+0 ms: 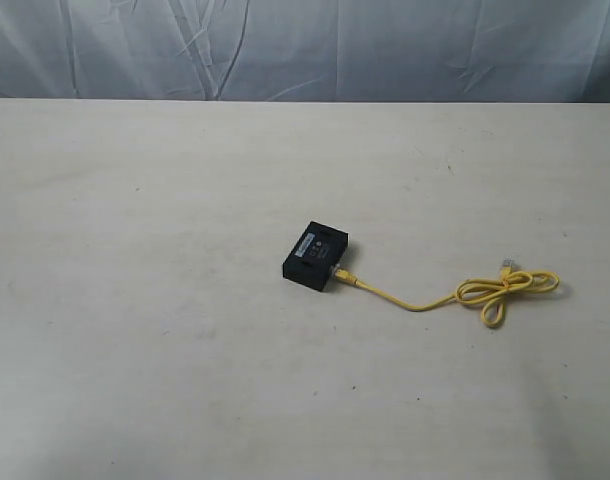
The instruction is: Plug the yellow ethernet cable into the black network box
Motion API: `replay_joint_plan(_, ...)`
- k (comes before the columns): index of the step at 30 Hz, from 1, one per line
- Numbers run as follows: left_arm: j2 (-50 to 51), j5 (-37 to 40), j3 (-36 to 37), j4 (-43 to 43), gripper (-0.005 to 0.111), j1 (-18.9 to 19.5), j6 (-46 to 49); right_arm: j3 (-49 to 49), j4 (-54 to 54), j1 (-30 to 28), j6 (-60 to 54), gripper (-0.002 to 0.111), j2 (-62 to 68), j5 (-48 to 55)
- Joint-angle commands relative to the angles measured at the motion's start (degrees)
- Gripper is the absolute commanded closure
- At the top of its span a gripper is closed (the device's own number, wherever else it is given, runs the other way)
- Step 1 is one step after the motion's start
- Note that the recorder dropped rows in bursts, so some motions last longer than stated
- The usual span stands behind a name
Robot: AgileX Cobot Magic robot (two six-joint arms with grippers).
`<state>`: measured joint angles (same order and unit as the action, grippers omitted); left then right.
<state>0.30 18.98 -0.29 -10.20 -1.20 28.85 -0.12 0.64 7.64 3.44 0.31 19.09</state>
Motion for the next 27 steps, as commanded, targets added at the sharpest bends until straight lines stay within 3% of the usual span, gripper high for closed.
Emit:
replay_joint_plan(1,-0.3,0.2,0.3,5.0,0.107,0.3,-8.1,0.1,-0.1,-0.2,-0.3,0.108,-0.3,-0.8)
replay_joint_plan(10,-0.3,0.1,0.3,8.5,0.107,0.3,-25.3,0.1,0.0,-0.2,-0.3,0.108,-0.3,-0.8)
replay_joint_plan(27,-0.3,0.1,0.3,8.5,0.107,0.3,-27.5,0.1,-0.1,-0.2,-0.3,0.108,-0.3,-0.6)
